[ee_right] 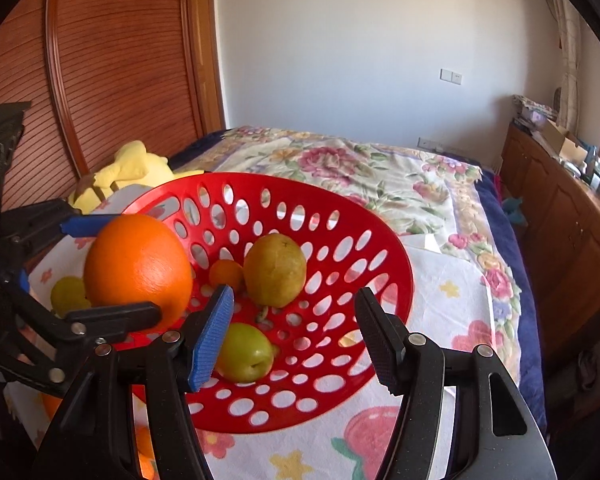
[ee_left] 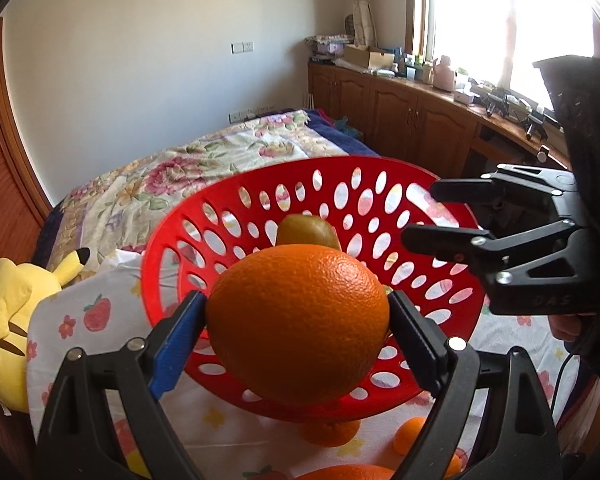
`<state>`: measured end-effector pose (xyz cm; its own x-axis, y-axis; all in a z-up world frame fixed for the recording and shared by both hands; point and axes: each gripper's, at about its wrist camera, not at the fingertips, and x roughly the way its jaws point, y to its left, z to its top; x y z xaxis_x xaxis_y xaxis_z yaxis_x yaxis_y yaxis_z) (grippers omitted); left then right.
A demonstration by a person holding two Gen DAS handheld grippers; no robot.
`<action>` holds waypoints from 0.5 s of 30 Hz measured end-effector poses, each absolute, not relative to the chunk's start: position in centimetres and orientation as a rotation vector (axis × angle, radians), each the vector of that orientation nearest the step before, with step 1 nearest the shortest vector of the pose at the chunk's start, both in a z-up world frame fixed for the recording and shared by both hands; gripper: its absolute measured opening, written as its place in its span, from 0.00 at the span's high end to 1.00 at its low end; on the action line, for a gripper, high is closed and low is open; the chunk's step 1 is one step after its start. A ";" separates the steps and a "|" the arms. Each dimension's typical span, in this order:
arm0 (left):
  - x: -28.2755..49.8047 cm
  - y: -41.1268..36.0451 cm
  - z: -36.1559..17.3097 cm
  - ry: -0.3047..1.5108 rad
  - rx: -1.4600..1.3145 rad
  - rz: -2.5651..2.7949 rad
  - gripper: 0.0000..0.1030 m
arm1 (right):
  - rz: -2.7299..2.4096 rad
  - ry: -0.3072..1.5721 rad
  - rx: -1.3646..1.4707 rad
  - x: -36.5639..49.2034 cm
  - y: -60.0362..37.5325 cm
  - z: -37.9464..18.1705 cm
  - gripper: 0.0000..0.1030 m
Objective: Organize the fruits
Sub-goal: 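Lower the pear into the basket with the right tool while the left tool lowers the orange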
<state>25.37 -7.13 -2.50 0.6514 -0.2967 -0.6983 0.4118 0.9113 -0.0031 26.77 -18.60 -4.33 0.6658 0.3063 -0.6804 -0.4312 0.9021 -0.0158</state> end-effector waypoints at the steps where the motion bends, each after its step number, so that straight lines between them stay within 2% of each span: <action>1: 25.5 -7.3 -2.7 0.768 0.164 -0.402 0.13 | 0.418 0.732 -0.181 26.8 -18.7 -4.4 0.37; 15: 26.8 -8.3 -4.0 0.837 0.175 -0.371 0.12 | 0.432 0.726 -0.179 26.1 -19.0 -4.8 0.36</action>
